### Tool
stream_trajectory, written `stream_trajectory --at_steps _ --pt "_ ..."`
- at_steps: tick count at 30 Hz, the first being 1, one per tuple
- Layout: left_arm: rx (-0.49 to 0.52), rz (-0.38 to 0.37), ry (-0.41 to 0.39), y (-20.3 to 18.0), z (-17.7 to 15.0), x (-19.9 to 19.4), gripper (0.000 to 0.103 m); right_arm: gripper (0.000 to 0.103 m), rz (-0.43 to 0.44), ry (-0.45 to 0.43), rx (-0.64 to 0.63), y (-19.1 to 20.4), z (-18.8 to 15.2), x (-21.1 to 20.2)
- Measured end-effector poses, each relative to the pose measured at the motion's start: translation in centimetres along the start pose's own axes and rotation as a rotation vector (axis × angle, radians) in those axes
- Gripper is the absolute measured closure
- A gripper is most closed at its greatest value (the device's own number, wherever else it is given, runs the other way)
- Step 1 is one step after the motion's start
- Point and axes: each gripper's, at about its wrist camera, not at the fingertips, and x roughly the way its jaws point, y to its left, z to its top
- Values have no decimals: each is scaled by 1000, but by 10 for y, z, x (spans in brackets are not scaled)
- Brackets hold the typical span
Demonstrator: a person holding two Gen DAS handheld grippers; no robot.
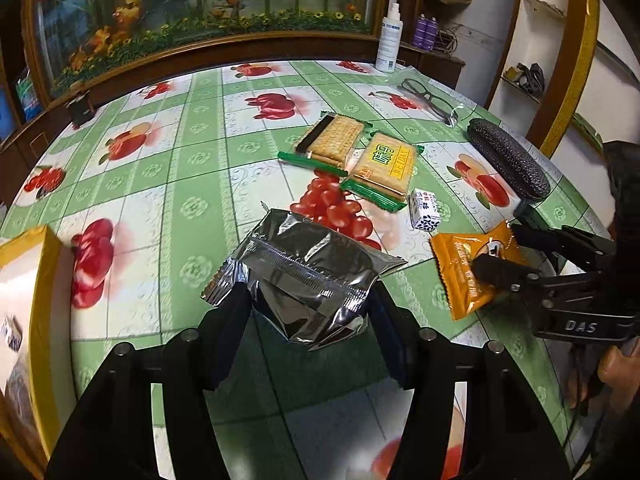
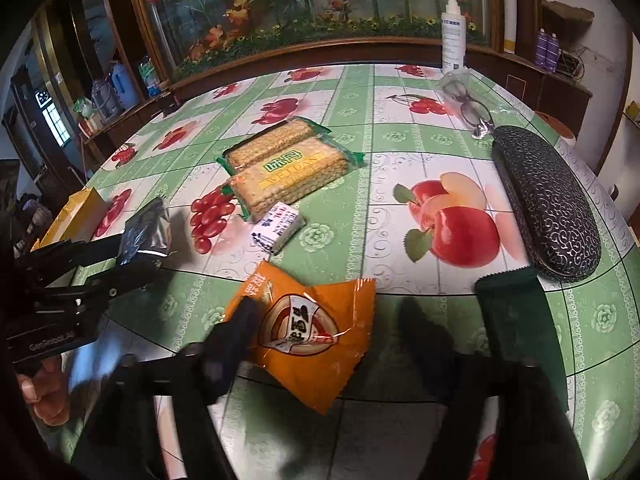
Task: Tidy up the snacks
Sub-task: 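Grasp the silver foil bag with the left gripper while the right gripper grasps an orange pack, then carry the foil bag and orange pack over the tray with both grippers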
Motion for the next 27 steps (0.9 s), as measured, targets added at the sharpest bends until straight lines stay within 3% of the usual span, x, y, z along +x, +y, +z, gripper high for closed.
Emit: stream_trajectory --at_steps 4,7,10,13,17,19,20,22,27 --pt "-30 -13 -14 8 -8 -17 45 19 -19 8 -46 9 5 4" --pt "-46 -18 -25 14 -15 -30 45 17 59 -14 -92 9 12 -1" --pt "-68 -29 -28 20 -19 -37 45 15 139 -55 -215 16 18 -4" --pt "-71 -21 -34 23 -22 -42 45 15 245 34 -296 23 20 8" --pt "-96 -33 -40 29 -25 -48 45 15 176 105 -442 40 2 19" --pt "-105 -31 -41 31 -27 -50 45 17 154 87 -463 45 -5 16" --pt "-110 -31 -42 32 -27 -51 45 20 156 91 -441 44 -5 16" --pt "-121 -32 -42 33 -30 -53 45 46 150 79 -421 44 -5 13" --pt "-141 -25 -50 37 -36 -63 44 60 156 82 -345 45 2 12"
